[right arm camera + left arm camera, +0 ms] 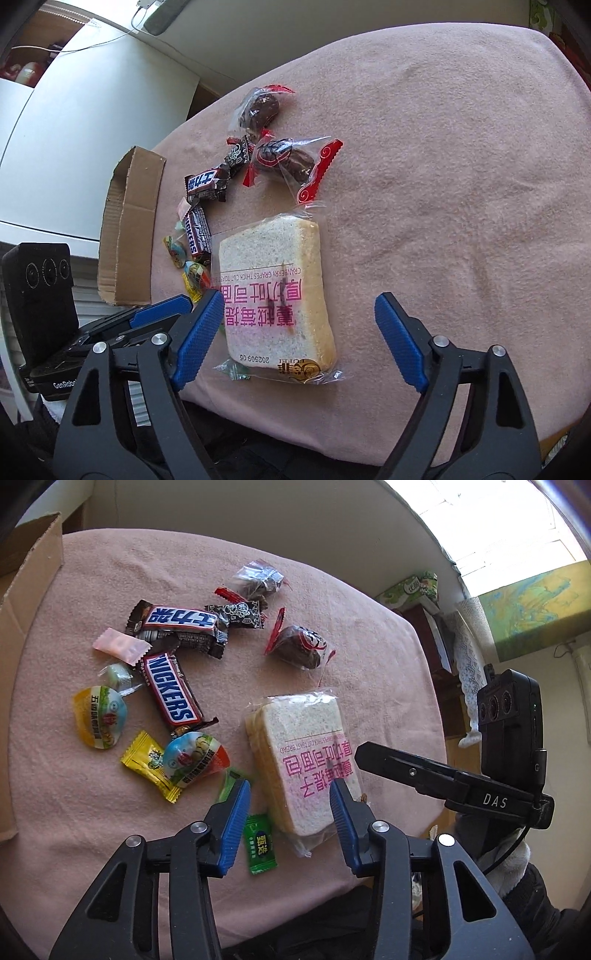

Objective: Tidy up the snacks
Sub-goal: 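Lower the right tool onto the wrapped bread slice and close on it, then carry the bread slice with the right tool into the cardboard box and release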

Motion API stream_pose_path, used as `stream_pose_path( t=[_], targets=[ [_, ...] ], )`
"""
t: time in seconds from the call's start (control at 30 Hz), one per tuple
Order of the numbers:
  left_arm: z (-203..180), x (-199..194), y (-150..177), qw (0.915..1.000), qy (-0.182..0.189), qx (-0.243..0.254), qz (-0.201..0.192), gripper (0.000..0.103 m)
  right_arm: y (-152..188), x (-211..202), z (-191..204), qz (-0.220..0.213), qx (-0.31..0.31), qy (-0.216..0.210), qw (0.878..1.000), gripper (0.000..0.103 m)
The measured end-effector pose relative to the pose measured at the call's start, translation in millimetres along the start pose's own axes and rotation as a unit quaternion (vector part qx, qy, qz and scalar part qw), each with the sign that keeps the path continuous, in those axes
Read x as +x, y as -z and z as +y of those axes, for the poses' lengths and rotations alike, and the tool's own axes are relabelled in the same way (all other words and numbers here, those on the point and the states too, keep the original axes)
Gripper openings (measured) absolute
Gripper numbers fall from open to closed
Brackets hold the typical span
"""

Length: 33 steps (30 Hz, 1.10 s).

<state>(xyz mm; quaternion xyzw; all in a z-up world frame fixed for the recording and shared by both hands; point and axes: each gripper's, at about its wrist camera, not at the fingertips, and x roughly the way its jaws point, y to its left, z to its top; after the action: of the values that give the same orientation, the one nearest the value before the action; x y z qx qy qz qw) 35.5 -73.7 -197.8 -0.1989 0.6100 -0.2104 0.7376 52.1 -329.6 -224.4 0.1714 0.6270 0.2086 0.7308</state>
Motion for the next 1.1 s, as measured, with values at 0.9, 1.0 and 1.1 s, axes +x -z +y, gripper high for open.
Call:
stream_pose_path(
  t=[0.9,1.0,1.1],
  targets=[
    [-19.3,28.7,3.9,0.9979,-0.028,0.055,0.022,0.034,0.0,34.2,16.4,0.047,-0.009,-0.013,0.999,0.061],
    [-20.9,27.8,4.3,0.9976,-0.032,0.059,0.019,0.034,2.6,32.7,16.6,0.044,-0.006,-0.012,0.999,0.060],
    [-22.3,24.5,4.9,0.9975,-0.034,0.060,0.013,0.034,4.3,29.6,20.6,0.040,-0.010,-0.011,0.999,0.059]
  ],
)
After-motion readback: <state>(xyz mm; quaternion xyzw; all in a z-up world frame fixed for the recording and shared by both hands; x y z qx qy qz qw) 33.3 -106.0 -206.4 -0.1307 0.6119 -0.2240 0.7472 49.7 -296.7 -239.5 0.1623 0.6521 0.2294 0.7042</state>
